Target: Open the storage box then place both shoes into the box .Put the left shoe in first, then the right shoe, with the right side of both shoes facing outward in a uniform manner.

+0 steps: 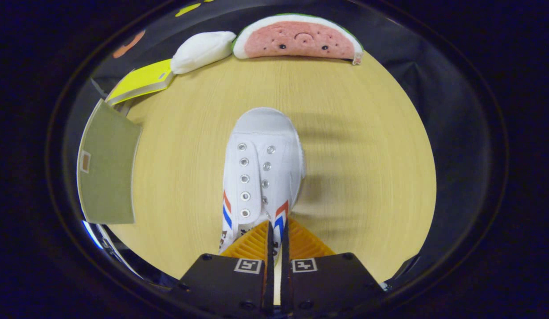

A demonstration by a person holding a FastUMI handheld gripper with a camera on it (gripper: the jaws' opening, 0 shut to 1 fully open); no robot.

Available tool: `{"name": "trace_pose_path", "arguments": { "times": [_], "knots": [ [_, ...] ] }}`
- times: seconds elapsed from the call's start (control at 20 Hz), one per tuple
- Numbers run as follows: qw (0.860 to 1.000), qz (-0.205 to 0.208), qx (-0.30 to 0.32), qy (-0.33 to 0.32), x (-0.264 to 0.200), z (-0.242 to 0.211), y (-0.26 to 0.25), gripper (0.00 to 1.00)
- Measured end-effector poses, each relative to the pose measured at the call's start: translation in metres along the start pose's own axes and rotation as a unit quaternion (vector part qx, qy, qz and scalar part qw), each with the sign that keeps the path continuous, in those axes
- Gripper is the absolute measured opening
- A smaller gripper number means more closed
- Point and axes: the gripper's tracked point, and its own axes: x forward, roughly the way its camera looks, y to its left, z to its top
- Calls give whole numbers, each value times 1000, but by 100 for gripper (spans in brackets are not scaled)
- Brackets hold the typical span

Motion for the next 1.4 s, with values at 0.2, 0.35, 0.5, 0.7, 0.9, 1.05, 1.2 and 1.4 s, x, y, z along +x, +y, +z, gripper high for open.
{"name": "trace_pose_path", "arguments": {
  "times": [0.2,0.35,0.5,0.7,0.9,1.05,1.2,1.4],
  "knots": [
    [998,56,41,-4,-16,-3,15,6],
    [993,107,54,-12,-35,-4,38,6],
    [992,111,45,-38,-67,-2,55,6],
    [991,110,20,-69,-132,-1,90,6],
    [988,114,1,-102,-191,1,141,6],
    [986,130,-4,-105,-210,5,189,6],
    [985,126,-19,-114,-225,4,234,6],
    [983,138,-32,-115,-221,5,302,6]
  ]
}}
